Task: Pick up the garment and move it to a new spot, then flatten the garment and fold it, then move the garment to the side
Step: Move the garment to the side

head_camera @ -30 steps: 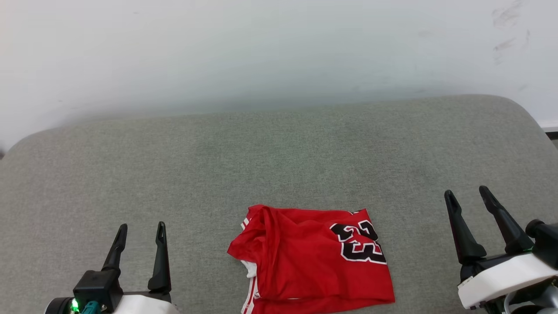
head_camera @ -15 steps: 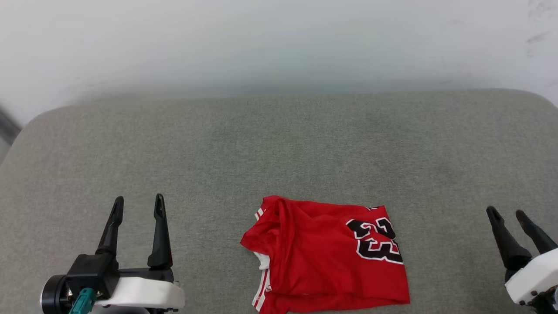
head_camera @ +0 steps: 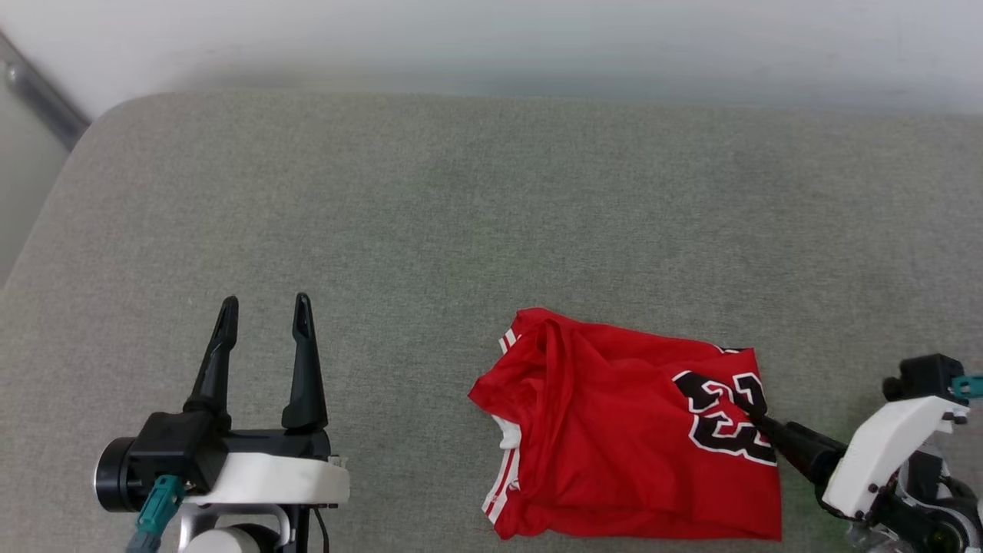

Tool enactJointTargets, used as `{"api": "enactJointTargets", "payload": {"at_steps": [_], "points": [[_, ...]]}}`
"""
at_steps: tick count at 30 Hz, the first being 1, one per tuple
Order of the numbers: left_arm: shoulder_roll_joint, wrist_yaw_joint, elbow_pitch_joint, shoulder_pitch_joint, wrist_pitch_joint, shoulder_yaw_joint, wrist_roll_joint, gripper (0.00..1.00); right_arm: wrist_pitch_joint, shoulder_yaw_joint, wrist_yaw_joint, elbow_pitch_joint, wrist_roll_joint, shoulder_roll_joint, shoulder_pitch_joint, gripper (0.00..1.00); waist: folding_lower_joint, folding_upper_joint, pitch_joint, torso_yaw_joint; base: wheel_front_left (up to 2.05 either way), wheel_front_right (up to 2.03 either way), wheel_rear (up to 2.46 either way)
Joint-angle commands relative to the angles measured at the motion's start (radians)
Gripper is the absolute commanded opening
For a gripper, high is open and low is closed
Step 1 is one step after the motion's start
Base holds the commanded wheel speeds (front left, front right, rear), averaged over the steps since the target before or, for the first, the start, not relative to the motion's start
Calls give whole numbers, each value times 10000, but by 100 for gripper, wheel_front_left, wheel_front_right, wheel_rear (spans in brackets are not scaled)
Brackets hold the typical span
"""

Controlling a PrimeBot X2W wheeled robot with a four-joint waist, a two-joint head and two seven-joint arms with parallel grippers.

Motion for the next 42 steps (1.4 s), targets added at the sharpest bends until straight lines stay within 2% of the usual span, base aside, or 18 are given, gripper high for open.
{"api": "enactJointTargets", "payload": {"at_steps": [1,8,9,10,11,17,24,31,37,42], "points": [[-111,-145,63,-232,-46,67,88,100,128,262,-2,174,341,41,-254,100,0,0,330,270,0,0,0],[-394,-534,278,-411,-46,375,324,100,863,1317,-13,1146,1036,131,-416,99,0,0,596,398,0,0,0],[-422,-595,306,-422,-46,424,372,100,912,1432,-13,1203,1081,158,-456,33,0,0,610,393,0,0,0],[-457,-623,336,-424,-46,470,412,100,858,1535,-13,1165,1137,160,-536,4,0,0,610,384,0,0,0],[-479,-676,353,-431,-46,512,435,100,749,1582,-11,1133,1156,125,-608,0,0,0,605,369,0,0,0],[-575,-861,555,-296,-47,696,646,100,33,1843,-9,1034,817,-374,-1015,0,0,0,261,143,0,0,0],[-573,-970,568,-76,-45,911,832,100,-597,2047,-5,1097,-328,-969,-1246,0,0,0,-176,-545,0,0,0],[-536,-1129,320,-154,-45,939,1107,100,-886,1707,-5,1160,-1845,-1509,-1746,0,0,0,13,-1983,0,0,0],[-356,-1414,112,-684,-35,761,1352,100,-1449,1049,-3,1437,-2848,-1482,-2520,0,0,0,837,-3348,0,0,0],[-41,-1658,-160,-1337,54,522,1654,100,-2191,267,-3,1935,-3502,-1310,-3380,0,0,0,1874,-4192,0,0,0]]}}
